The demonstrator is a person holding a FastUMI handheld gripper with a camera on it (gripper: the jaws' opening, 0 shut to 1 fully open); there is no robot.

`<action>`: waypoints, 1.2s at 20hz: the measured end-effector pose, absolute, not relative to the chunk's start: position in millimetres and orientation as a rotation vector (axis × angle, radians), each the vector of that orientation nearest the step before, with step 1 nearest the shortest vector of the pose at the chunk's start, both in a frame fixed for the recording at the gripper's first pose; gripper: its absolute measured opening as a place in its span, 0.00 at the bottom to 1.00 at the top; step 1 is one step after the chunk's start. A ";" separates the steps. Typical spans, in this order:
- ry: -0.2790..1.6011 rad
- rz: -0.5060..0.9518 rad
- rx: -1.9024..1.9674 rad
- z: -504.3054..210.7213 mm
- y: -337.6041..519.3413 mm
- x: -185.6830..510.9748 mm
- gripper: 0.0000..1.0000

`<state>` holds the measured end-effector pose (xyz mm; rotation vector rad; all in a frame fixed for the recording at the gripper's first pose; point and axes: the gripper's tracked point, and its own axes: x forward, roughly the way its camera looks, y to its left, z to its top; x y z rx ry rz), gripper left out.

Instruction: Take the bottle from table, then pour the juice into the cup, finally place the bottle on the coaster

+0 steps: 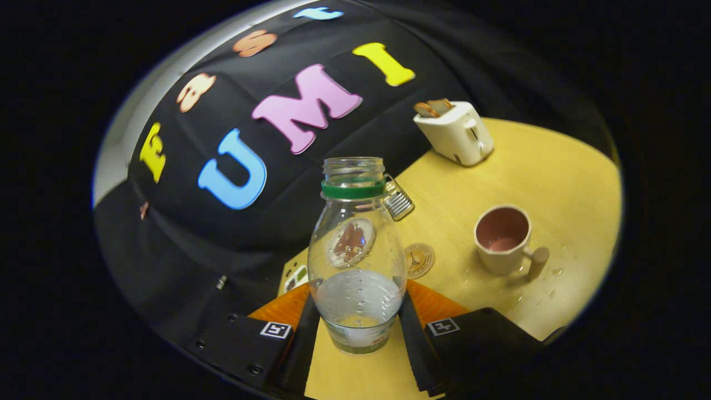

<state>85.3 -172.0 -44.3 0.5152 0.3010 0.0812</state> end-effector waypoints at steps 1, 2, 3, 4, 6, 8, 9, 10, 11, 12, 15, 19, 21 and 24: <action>0.283 0.080 0.428 -45.3 -170.1 83.5 0.73; 0.270 0.078 0.327 -47.7 -167.3 81.3 0.73; 0.257 0.071 0.233 -52.1 -162.2 81.1 0.73; 0.242 0.068 0.155 -54.8 -157.2 83.4 0.73; 0.224 0.046 0.061 -62.9 -146.0 88.8 0.74; 0.211 0.005 0.026 -66.9 -138.9 102.8 0.73; 0.204 -0.014 0.017 -67.7 -136.2 111.5 0.73; 0.199 -0.035 0.004 -68.5 -135.8 120.7 0.74; 0.192 -0.056 -0.004 -69.4 -135.4 130.9 0.74; 0.182 -0.074 -0.004 -68.9 -136.0 141.6 0.74; 0.156 -0.126 0.011 -69.0 -142.1 176.9 0.73; 0.130 -0.192 0.023 -68.0 -159.5 222.1 0.73; 0.121 -0.225 0.047 -70.1 -170.1 242.2 0.73; 0.113 -0.237 0.082 -76.7 -180.8 266.7 0.73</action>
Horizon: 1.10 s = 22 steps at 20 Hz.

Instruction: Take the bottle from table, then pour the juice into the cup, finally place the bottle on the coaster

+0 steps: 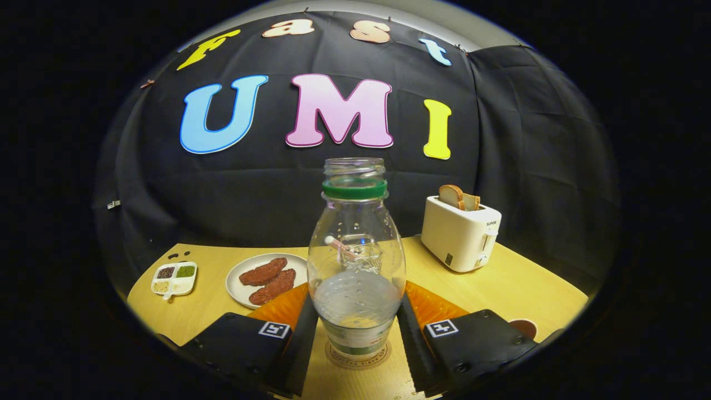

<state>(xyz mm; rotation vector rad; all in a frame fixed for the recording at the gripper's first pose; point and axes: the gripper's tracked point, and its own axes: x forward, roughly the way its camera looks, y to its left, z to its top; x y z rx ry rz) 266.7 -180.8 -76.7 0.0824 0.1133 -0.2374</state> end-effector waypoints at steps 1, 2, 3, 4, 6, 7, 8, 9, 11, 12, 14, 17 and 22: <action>0.111 -0.242 0.096 -77.8 -184.0 272.9 0.73; 0.107 -0.250 0.096 -79.1 -187.2 277.7 0.73; 0.109 -0.259 0.086 -80.7 -189.4 279.8 0.73; 0.119 -0.262 0.079 -86.1 -189.8 281.2 0.73; 0.131 -0.258 0.056 -94.8 -184.0 283.3 0.74; 0.140 -0.245 0.036 -100.2 -180.3 283.5 0.74; 0.147 -0.241 0.018 -104.5 -176.6 283.5 0.74; 0.155 -0.246 0.001 -109.2 -177.7 283.2 0.74; 0.191 -0.254 -0.003 -121.3 -178.2 281.3 0.74; 0.162 -0.257 0.004 -116.3 -180.1 286.6 0.75; 0.173 -0.258 0.030 -117.1 -182.0 282.6 0.75; 0.177 -0.257 0.077 -117.7 -184.6 281.8 0.76; 0.172 -0.261 0.095 -118.6 -182.5 277.5 0.76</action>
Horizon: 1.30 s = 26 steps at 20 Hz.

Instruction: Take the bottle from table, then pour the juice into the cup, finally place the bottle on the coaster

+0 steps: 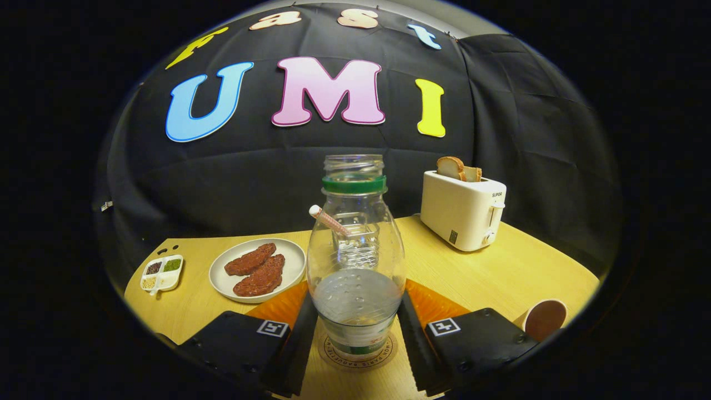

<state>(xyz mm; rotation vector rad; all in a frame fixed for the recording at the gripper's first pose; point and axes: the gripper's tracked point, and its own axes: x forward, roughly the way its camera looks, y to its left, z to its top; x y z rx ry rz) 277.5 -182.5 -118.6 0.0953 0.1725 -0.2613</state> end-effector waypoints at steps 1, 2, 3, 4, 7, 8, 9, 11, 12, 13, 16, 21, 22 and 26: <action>0.173 -0.260 0.092 -120.1 -181.9 277.8 0.77; 0.185 -0.262 0.088 -124.2 -182.2 276.5 0.78; 0.195 -0.263 0.083 -127.5 -181.6 275.5 0.79; 0.197 -0.263 0.070 -127.5 -181.4 274.5 0.81; 0.183 -0.272 0.045 -120.1 -183.1 267.8 0.99; 0.182 -0.273 0.049 -117.7 -182.4 265.0 0.98; 0.183 -0.276 0.052 -116.0 -182.2 262.2 0.98; 0.172 -0.271 0.058 -109.6 -179.0 254.4 0.98; 0.168 -0.268 0.058 -106.8 -176.6 249.1 0.98; 0.170 -0.269 0.055 -107.0 -175.2 244.0 0.98; 0.172 -0.278 0.042 -101.4 -171.0 222.9 0.98; 0.088 -0.238 0.066 -61.9 -145.3 181.2 0.98; 0.070 -0.227 0.066 -53.0 -140.6 169.2 0.98; 0.024 -0.171 0.076 -18.7 -118.5 114.5 0.98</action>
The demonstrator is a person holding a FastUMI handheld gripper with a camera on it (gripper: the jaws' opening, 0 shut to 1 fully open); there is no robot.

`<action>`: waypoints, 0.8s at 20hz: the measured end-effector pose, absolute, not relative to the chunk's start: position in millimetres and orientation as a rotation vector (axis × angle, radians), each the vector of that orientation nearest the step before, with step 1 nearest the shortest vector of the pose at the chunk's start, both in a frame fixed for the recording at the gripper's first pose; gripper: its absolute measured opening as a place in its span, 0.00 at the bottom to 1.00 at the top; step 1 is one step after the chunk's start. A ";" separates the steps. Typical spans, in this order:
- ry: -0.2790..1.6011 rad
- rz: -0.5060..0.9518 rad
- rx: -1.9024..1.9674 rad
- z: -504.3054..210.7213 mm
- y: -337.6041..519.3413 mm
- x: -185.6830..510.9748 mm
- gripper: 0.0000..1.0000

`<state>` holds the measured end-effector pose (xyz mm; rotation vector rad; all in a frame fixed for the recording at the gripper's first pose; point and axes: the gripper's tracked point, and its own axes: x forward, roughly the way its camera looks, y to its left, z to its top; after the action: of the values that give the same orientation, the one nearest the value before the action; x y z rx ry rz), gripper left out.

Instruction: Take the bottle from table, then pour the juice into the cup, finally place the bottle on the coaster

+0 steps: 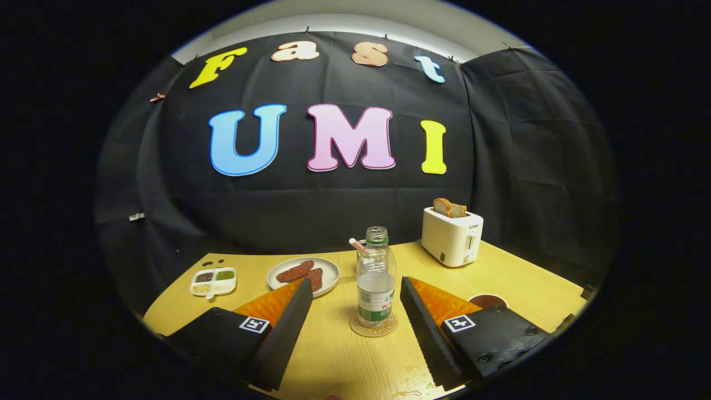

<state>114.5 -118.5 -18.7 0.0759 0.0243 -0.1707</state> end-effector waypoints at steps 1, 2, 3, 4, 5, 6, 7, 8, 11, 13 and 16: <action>0.021 -0.163 0.064 -10.9 -115.9 99.5 0.97; 0.021 -0.152 0.055 -4.6 -111.5 83.9 0.97; 0.020 -0.140 0.050 1.7 -106.6 69.6 0.98; 0.018 -0.124 0.051 8.7 -101.8 55.4 0.97; 0.019 -0.106 0.056 14.1 -97.1 43.2 0.97; 0.023 -0.086 0.063 18.8 -92.8 30.3 0.97; 0.022 -0.065 0.068 25.5 -89.6 18.8 0.97; 0.025 -0.047 0.067 29.9 -89.1 7.9 0.97; 0.043 0.020 -0.007 43.4 -95.1 -21.2 0.97; 0.040 0.058 -0.085 51.5 -104.7 -39.3 0.98; 0.016 0.145 -0.130 65.3 -110.6 -70.5 0.98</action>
<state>-70.5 -110.6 65.3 -0.1301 0.0159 0.1453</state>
